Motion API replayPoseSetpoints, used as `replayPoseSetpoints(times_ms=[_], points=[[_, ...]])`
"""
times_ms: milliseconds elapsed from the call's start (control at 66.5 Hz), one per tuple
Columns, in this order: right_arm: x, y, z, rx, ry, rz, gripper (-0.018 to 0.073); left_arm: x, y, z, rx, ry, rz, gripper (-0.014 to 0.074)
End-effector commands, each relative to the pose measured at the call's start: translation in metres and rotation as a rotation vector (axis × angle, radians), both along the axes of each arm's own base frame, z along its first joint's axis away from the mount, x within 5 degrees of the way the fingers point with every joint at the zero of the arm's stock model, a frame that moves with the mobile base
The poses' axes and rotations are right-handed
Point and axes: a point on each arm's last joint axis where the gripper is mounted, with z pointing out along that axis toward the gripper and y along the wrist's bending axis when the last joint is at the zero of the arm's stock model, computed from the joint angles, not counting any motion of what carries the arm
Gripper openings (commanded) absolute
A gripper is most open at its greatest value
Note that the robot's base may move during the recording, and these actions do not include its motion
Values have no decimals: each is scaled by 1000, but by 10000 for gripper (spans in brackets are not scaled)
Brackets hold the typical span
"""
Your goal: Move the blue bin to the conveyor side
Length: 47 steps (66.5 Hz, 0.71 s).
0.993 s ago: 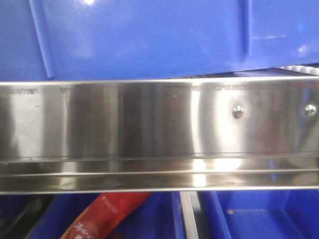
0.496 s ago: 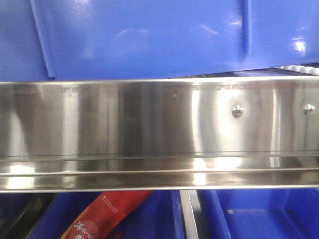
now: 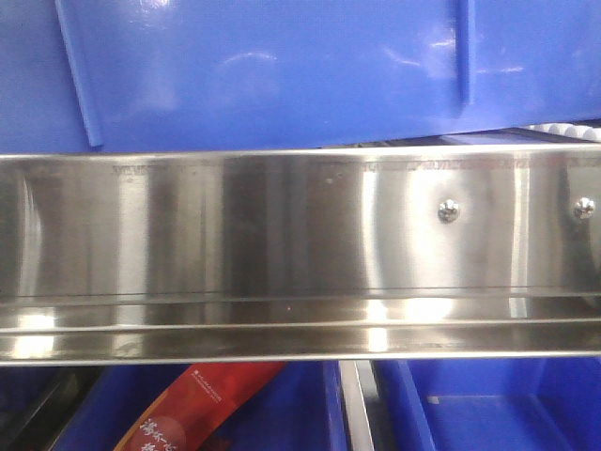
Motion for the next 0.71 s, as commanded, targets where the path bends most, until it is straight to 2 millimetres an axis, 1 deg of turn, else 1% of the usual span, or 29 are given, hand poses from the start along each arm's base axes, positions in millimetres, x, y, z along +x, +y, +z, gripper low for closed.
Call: replayPoseSetpoints(times_ms=[0, 105, 150, 241, 286, 331, 406, 481, 511, 602, 692], points=[[7, 1, 10, -3, -15, 2, -89, 5, -1, 13, -20, 3, -2, -13], [24, 2, 23, -14, 56, 11, -89, 20, 0, 23, -21, 101, -1, -13], [36, 4, 28, -24, 81, 17, -89, 31, 0, 28, -21, 155, 0, -13], [52, 5, 43, -28, 102, 22, -89, 49, -1, 37, -27, 240, -2, -13], [60, 6, 47, -31, 127, 25, -89, 59, -1, 41, -28, 278, -3, -13], [73, 8, 51, -35, 154, 29, -89, 68, -1, 44, -30, 300, -4, -13], [92, 12, 61, -38, 133, 40, -88, 86, -1, 49, -30, 331, -3, -13], [110, 18, 66, -47, 127, 55, -81, 102, -2, 50, -41, 382, -10, -13], [119, 21, 65, -56, 132, 58, -78, 110, -2, 48, -48, 421, -15, -13], [136, 28, 67, -104, 122, 60, -78, 128, -4, 47, -69, 495, -32, -13], [150, 32, 65, -129, 127, 59, -78, 147, -4, 48, -71, 510, -33, -13]])
